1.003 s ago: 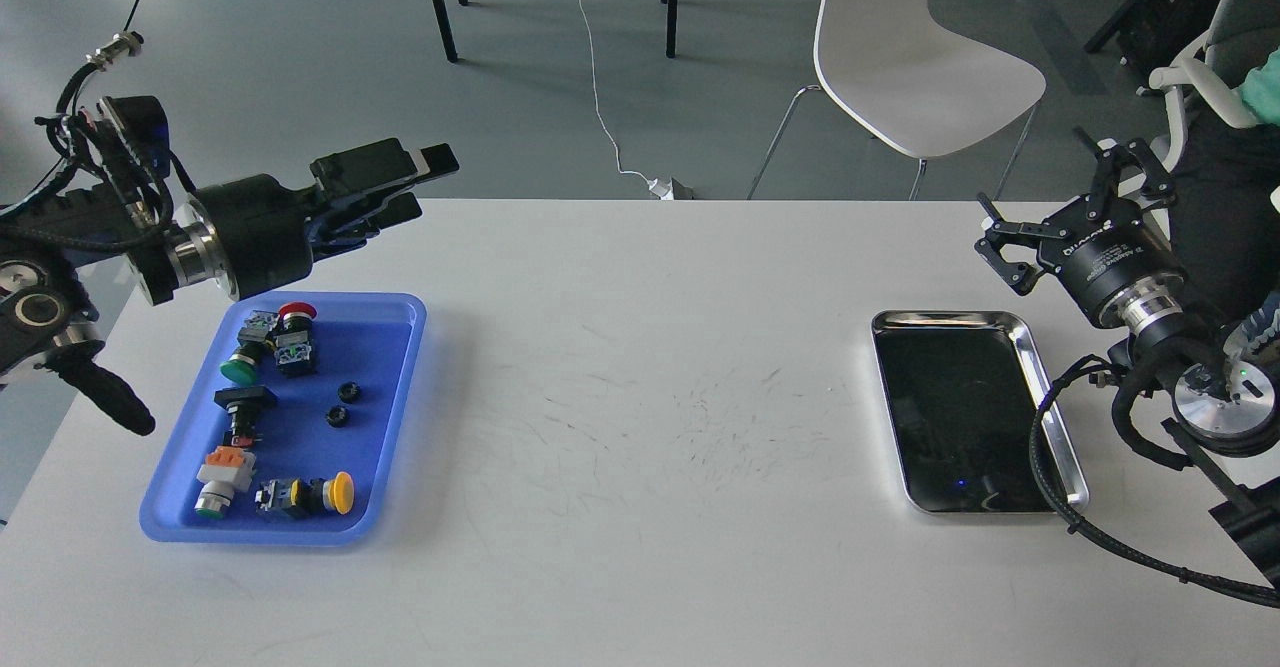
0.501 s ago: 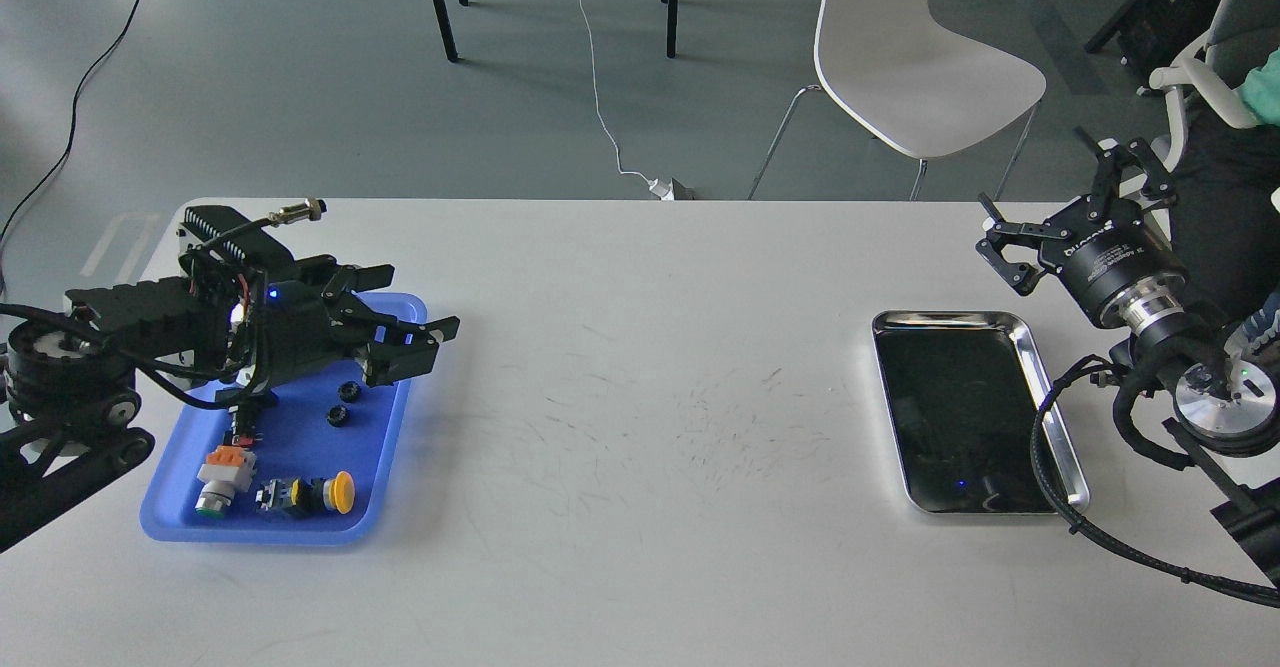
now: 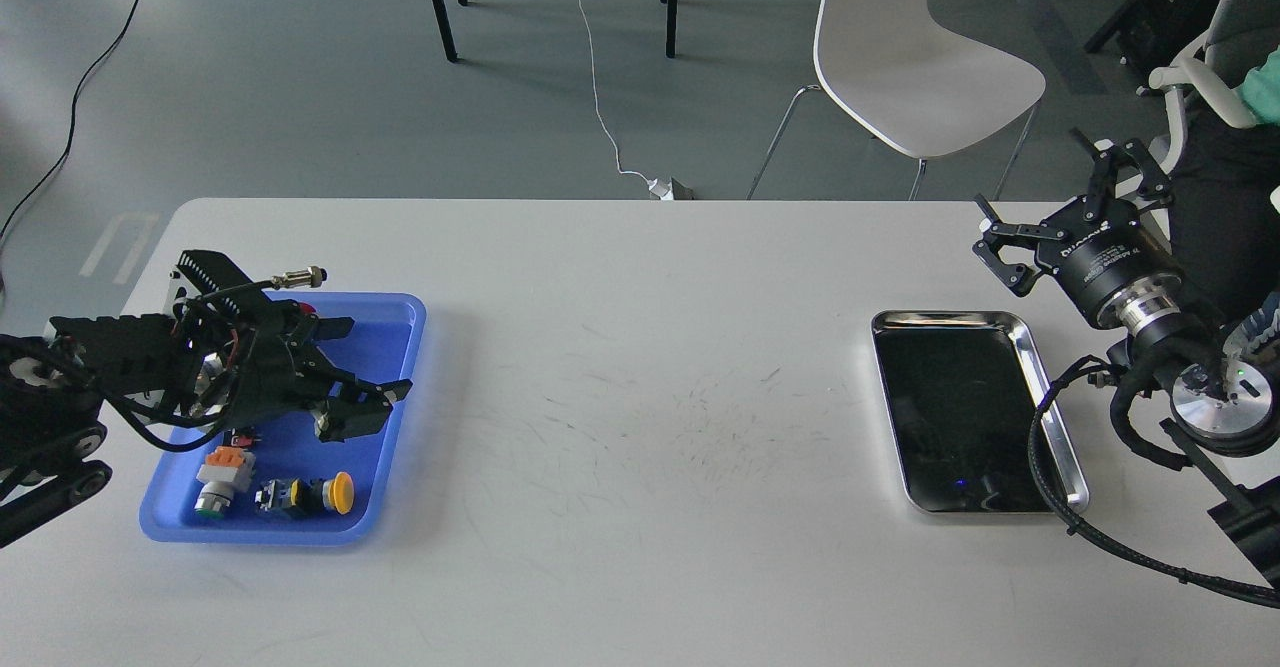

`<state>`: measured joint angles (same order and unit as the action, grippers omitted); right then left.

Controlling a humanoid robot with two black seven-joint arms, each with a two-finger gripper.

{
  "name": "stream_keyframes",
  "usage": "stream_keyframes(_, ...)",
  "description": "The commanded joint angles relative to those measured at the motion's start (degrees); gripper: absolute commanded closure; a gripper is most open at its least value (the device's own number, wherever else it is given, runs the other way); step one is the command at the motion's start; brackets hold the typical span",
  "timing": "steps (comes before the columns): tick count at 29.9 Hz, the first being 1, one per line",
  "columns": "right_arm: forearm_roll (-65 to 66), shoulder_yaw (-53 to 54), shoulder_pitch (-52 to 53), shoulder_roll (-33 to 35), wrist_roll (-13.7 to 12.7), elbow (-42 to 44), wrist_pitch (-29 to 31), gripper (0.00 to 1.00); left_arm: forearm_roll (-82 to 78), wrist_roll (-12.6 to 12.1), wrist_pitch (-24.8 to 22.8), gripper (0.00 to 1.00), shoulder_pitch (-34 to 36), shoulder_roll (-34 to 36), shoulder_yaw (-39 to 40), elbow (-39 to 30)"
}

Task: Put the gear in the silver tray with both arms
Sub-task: 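Reach the left gripper down into the blue tray, then grasp a small black gear in the blue tray with the left gripper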

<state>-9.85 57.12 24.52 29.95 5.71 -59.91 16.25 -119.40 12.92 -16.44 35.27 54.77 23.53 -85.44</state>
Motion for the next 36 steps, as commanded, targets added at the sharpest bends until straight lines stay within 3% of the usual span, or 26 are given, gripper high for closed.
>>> stream_keyframes(1, 0.4, 0.0, 0.0, 0.1, 0.0, 0.1, -0.1, 0.01, 0.0, -0.2, -0.1, 0.03, 0.3, -0.1, -0.2, 0.4)
stream_keyframes(36, 0.5, -0.2, 0.1, -0.4, 0.0, 0.6, -0.1, 0.01, -4.3, 0.0, -0.5, 0.08, 0.8, -6.0, -4.9, 13.2)
